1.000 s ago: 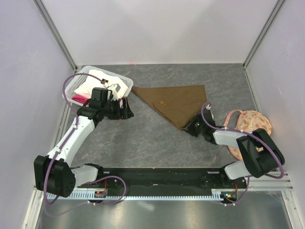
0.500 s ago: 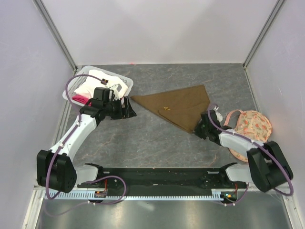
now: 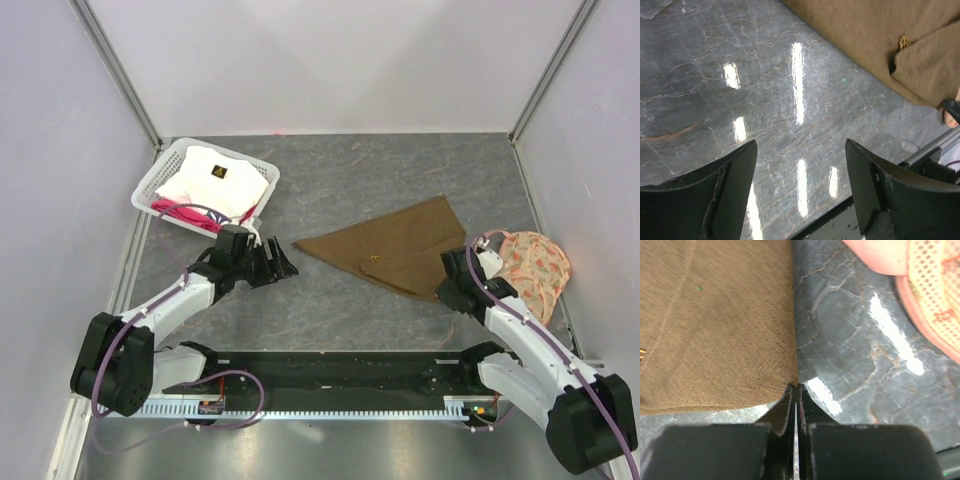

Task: Fold the napkin, place the utensils inside, and roll it up
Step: Fold the napkin

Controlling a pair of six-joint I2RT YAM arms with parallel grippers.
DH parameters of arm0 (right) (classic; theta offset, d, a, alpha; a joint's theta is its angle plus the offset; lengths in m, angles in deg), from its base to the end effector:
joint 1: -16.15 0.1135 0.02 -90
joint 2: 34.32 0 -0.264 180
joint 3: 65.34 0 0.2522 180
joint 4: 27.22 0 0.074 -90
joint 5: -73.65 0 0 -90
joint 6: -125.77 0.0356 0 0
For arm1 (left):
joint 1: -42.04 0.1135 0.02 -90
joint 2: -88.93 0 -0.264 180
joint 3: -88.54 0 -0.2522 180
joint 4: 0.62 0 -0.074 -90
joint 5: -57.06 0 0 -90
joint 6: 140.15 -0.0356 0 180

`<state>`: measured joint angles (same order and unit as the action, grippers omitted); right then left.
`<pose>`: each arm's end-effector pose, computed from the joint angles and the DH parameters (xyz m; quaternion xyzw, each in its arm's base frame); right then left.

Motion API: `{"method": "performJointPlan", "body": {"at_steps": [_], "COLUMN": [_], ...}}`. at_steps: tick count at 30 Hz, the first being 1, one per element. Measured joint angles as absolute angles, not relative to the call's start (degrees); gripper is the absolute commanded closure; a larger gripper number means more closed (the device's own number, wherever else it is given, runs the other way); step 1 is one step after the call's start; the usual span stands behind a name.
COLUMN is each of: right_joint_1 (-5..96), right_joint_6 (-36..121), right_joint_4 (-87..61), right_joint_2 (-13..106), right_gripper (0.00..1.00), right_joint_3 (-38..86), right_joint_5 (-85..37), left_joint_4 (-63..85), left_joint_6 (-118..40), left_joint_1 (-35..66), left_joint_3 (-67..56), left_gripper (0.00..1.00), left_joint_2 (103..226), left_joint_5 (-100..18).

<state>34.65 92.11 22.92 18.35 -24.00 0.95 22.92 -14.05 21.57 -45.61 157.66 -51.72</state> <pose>0.1539 0.0403 0.1790 0.3457 0.8944 0.0323 0.2820 0.2123 -0.0915 0.1834 -0.0646 0.9158 -0.3069 0.2507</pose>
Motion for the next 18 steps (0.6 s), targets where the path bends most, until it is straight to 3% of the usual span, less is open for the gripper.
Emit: {"method": "performJointPlan", "body": {"at_steps": [2,3,6,10,18], "right_joint_1": [34.6,34.5,34.5,34.5,34.5], "right_joint_6": [92.1,92.1,91.7,90.4,88.7], "right_joint_4": [24.5,25.0,25.8,27.6,30.2], "right_joint_2": [16.4,15.9,15.8,16.4,15.2], "right_gripper": [0.91,0.73,0.4,0.3,0.28], "right_joint_3": [-24.0,-24.0,-24.0,-23.9,-18.9], "right_joint_5": [1.3,1.3,1.4,1.8,2.8], "left_joint_4": [18.9,17.4,11.5,3.8,-7.4], "left_joint_6": [-11.4,-10.4,-6.8,-2.4,5.3], "left_joint_1": [20.8,20.6,19.3,18.6,17.1], "left_joint_3": [-48.5,-49.4,-52.4,-54.1,-53.5], "left_gripper": [0.24,0.24,0.26,0.27,0.33], "left_joint_2": [157.2,157.1,157.1,159.6,170.4], "left_joint_5": [-50.4,-49.7,-47.5,-44.9,-40.1]}}
